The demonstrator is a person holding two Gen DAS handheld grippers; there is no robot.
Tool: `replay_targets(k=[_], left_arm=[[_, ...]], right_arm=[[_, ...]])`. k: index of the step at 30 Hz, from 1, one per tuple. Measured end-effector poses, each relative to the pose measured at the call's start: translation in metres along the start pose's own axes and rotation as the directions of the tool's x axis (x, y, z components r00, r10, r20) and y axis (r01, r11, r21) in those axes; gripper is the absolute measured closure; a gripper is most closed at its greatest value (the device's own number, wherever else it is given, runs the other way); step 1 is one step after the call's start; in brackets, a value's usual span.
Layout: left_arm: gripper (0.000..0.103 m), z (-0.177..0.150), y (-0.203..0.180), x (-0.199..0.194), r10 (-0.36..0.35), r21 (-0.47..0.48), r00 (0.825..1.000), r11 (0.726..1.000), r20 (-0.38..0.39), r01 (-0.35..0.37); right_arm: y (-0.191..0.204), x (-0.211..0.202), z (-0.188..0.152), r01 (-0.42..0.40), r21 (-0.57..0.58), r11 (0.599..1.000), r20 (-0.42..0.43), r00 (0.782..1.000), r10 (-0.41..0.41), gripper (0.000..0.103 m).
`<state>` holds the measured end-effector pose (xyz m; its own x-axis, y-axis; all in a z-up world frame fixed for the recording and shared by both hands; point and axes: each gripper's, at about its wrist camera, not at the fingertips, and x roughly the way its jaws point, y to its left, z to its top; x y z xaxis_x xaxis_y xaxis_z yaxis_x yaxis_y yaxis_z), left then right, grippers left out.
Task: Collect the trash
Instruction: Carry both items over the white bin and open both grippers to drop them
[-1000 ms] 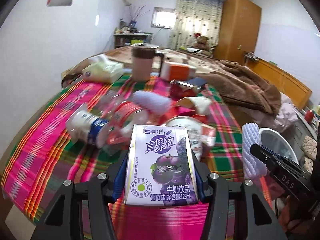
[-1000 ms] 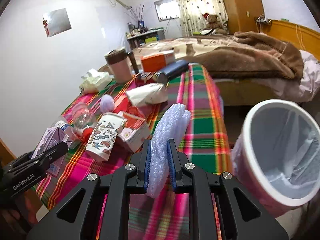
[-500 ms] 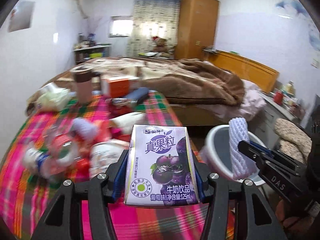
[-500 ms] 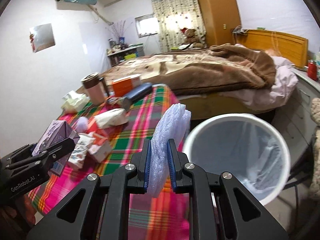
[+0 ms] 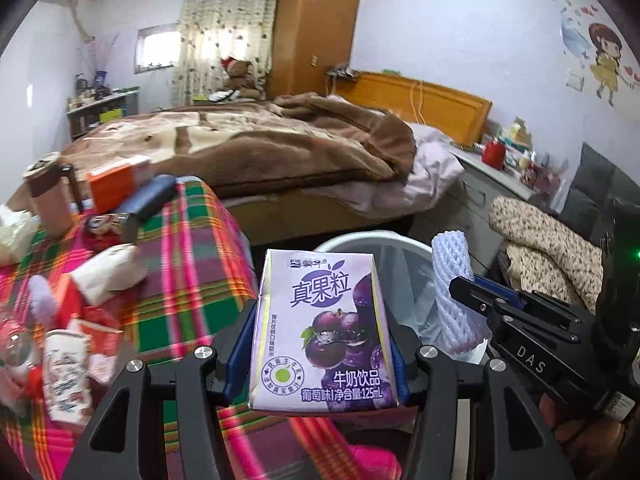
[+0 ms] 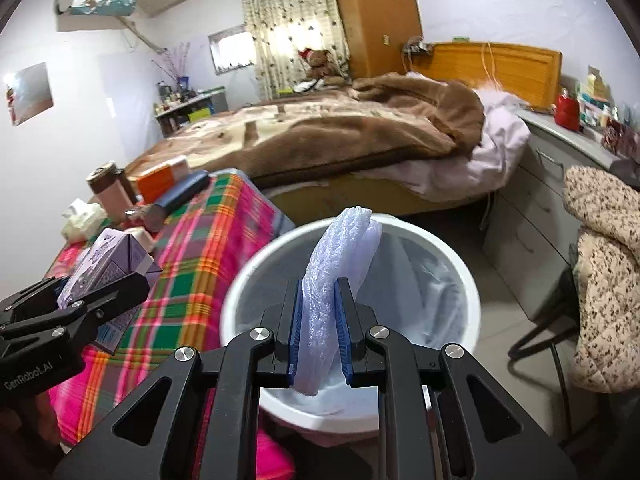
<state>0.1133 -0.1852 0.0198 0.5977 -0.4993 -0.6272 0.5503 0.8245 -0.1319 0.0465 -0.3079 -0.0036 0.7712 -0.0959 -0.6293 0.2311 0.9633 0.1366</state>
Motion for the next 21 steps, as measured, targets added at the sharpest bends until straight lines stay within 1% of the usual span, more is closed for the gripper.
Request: replay_targets(k=[7,11,18,19,20,21], left_arm=[[0.047,-0.005,-0.022,0.031,-0.035,0.051,0.998,0.998,-0.044,0.037],[0.047,-0.003,-0.03,0.044,-0.05,0.073,0.997,0.996,-0.063,0.054],[0.047,0.001,-0.031,0.059,-0.063,0.063,0.996,0.996,-0.069,0.068],[0.045,0.001,-0.03,0.06,-0.059,0.061,0.996,0.996,-0.067,0.063],[0.039,0.002,-0.029,0.061,-0.058,0.056,0.996,0.997,-0.066,0.062],[0.037,0.002,-0.028,0.061,-0.061,0.048,0.996,0.997,-0.066,0.064]], right_arm=[[-0.016,0.018,-0.01,0.023,0.012,1.0,-0.071,0.997,-0.022,0.086],[-0.024,0.017,-0.011,0.036,0.021,0.999,-0.076,0.997,-0.034,0.086],[-0.038,0.026,-0.011,0.061,0.033,0.998,-0.104,0.993,-0.057,0.086],[-0.04,0.028,-0.011,0.068,0.034,0.997,-0.109,0.992,-0.064,0.086],[-0.04,0.029,-0.011,0.073,0.035,0.997,-0.114,0.991,-0.068,0.085],[-0.041,0.029,-0.011,0.079,0.038,0.996,-0.118,0.99,-0.074,0.084]])
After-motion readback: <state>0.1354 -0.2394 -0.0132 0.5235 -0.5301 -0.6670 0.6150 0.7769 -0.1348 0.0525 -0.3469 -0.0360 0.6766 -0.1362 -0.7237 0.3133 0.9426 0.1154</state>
